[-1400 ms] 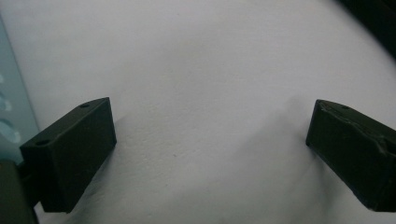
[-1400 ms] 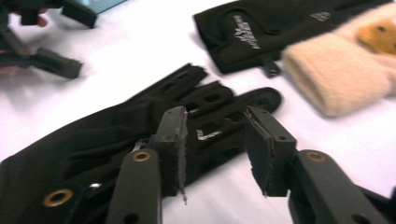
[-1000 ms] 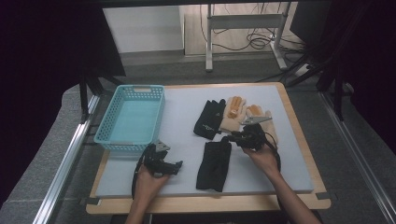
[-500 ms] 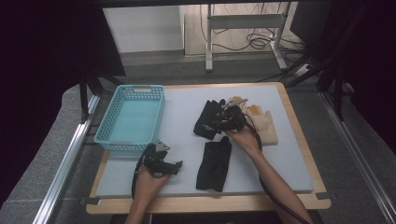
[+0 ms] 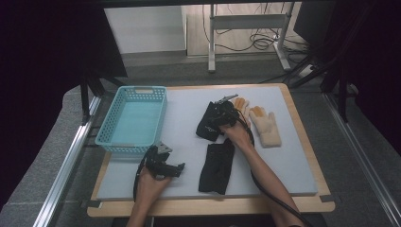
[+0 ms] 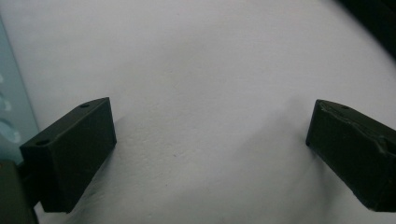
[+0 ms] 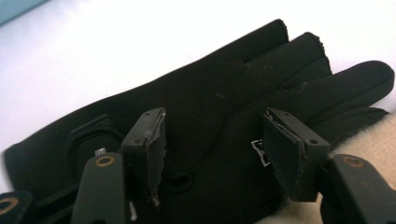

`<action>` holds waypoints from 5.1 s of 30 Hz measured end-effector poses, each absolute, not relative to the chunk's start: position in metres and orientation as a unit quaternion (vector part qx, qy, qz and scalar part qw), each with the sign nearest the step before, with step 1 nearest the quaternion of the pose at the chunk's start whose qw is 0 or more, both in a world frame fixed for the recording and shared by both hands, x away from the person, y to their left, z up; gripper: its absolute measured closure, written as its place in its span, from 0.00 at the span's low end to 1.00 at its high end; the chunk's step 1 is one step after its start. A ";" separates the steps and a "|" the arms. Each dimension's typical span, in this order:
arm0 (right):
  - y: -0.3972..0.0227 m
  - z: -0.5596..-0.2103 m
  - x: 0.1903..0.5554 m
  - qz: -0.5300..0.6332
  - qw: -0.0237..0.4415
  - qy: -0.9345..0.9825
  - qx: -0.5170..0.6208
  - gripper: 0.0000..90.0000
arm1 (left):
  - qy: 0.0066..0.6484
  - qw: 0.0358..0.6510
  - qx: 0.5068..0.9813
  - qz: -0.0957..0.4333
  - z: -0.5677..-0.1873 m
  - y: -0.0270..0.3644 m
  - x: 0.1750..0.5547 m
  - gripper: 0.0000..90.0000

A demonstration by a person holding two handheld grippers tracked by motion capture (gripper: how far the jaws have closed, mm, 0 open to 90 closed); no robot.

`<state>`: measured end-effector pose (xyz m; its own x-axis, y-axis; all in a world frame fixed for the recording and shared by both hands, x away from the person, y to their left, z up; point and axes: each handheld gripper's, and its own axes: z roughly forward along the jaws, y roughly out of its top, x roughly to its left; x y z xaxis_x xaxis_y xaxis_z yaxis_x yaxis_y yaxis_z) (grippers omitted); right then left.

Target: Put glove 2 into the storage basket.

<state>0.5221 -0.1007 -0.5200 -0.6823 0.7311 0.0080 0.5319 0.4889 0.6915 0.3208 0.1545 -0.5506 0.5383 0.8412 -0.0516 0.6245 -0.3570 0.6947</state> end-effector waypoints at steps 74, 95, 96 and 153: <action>-0.140 -0.438 0.357 0.425 0.122 0.840 0.315 0.96 | 0.454 0.341 0.807 0.159 -0.551 0.154 0.321 0.02; -0.135 -0.495 0.323 0.381 0.114 0.850 0.346 0.89 | 0.453 0.340 0.808 0.160 -0.551 0.154 0.321 0.02; -0.132 -0.500 0.324 0.379 0.111 0.854 0.340 0.84 | 0.453 0.340 0.808 0.160 -0.551 0.154 0.321 0.02; -0.123 -0.534 0.360 0.392 0.068 0.874 0.279 0.97 | 0.440 0.341 0.815 0.161 -0.550 0.172 0.316 0.05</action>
